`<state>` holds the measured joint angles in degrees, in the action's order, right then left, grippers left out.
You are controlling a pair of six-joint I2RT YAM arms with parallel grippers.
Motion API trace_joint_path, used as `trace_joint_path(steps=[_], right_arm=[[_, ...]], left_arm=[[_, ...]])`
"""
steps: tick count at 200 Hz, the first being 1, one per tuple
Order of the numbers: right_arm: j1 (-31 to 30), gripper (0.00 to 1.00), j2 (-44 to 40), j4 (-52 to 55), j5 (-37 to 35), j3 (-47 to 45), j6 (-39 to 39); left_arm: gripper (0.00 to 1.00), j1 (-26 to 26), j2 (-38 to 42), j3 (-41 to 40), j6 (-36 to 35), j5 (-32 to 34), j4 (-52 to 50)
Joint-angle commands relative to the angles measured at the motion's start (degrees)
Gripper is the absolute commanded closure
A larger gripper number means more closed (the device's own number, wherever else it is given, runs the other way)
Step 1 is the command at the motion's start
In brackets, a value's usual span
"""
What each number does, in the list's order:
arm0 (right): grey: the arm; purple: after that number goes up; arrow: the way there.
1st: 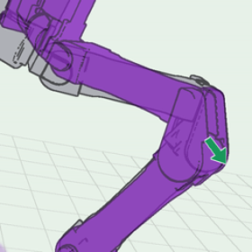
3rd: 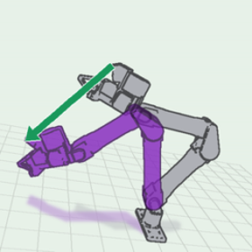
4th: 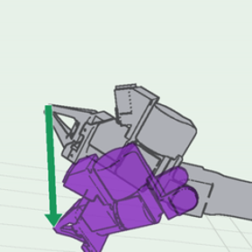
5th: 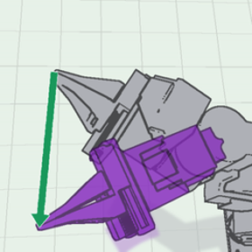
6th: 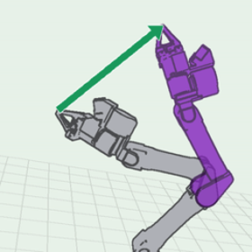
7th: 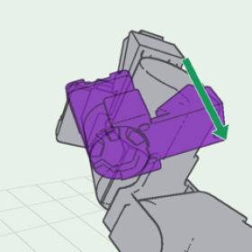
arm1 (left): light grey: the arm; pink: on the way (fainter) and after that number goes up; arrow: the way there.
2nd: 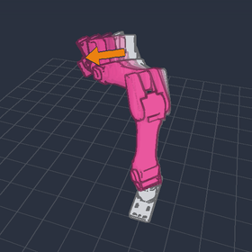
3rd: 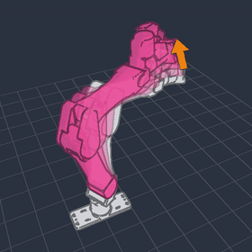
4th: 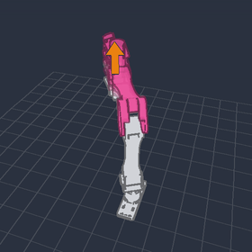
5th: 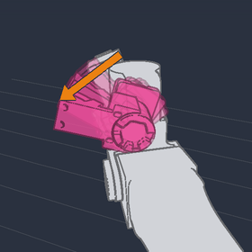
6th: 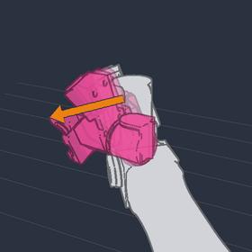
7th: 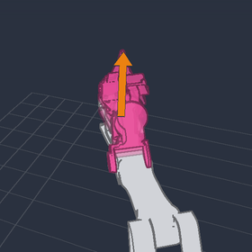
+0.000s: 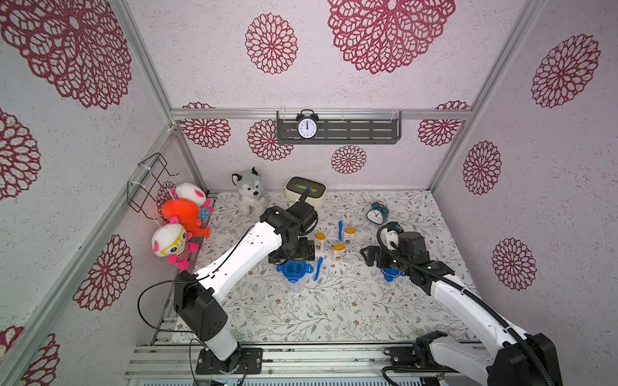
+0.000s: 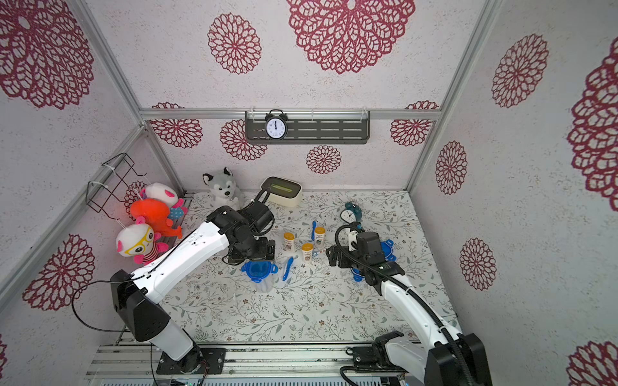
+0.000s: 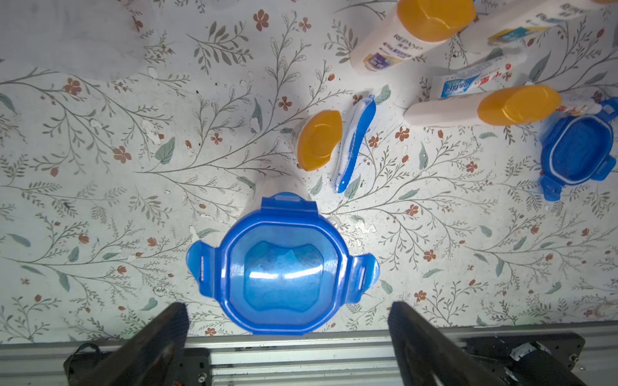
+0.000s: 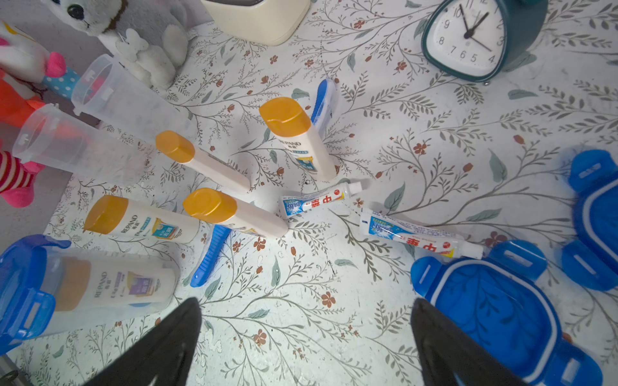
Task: Pack away toiletry kits
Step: Close the fastener on the container.
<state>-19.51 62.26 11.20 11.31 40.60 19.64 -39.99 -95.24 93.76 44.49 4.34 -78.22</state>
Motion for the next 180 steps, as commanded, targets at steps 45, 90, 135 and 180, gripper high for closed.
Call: trace_joint_path(steps=[45,90,135,180], right_arm=[[1.23,0.01,-0.19,-2.02,3.28,-0.34,1.22],[1.59,0.01,0.05,-2.11,4.13,-0.57,1.27],[2.66,0.01,-0.64,-2.93,7.05,-1.17,1.94],[7.82,0.01,-1.74,-6.96,21.43,-3.00,7.22]], left_arm=[[0.02,-0.84,0.77,-3.73,-4.98,-2.18,2.37],[0.02,-0.78,-0.06,-3.94,-4.50,-2.03,3.44],[0.02,-0.79,-1.78,-4.13,-3.97,-1.21,2.67],[0.02,-0.78,-2.66,-4.72,-3.53,-1.91,2.99]])
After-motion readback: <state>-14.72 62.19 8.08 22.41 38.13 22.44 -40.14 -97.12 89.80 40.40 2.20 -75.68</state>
